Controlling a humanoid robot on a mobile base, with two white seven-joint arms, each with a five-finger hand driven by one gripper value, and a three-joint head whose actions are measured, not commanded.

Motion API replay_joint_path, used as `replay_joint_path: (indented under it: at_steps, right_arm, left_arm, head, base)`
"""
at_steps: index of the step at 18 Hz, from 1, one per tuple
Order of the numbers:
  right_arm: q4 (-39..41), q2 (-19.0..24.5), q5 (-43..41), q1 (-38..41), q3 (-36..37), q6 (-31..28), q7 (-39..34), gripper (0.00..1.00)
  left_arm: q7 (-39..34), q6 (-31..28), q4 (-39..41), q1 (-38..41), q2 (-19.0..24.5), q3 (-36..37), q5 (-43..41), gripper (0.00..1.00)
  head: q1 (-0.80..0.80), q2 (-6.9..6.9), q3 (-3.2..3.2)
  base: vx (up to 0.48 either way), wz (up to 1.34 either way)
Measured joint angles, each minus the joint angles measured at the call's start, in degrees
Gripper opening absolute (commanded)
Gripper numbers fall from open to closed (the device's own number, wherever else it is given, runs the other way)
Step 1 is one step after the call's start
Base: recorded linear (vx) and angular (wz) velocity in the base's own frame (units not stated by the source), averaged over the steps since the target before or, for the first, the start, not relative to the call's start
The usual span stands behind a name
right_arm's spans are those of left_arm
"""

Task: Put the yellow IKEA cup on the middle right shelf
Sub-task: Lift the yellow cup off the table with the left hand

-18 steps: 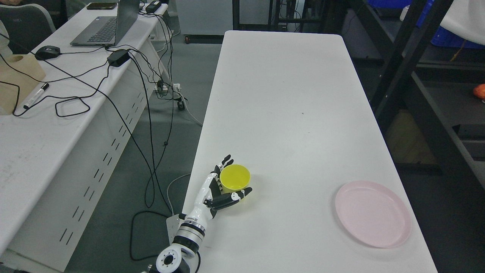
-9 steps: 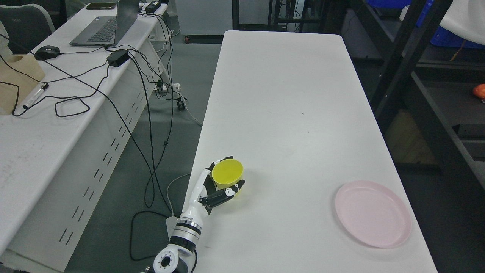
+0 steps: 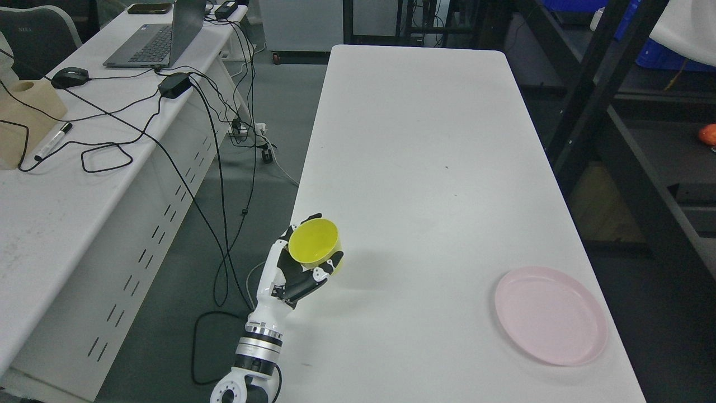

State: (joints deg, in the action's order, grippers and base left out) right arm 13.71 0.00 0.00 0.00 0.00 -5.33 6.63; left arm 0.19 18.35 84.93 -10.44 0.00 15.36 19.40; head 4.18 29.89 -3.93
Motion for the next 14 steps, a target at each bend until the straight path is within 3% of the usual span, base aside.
replay_joint_path:
  at_steps: [14]
  right_arm:
    - [0.0,0.0,0.0,0.0,0.0,0.0,0.0,0.99]
  left_arm:
    - [0.04,0.31,8.62,0.87,0.0,-2.29,0.18,0.01]
  head:
    - [0.0,0.0,0.0]
  base:
    - [-0.005,0.0]
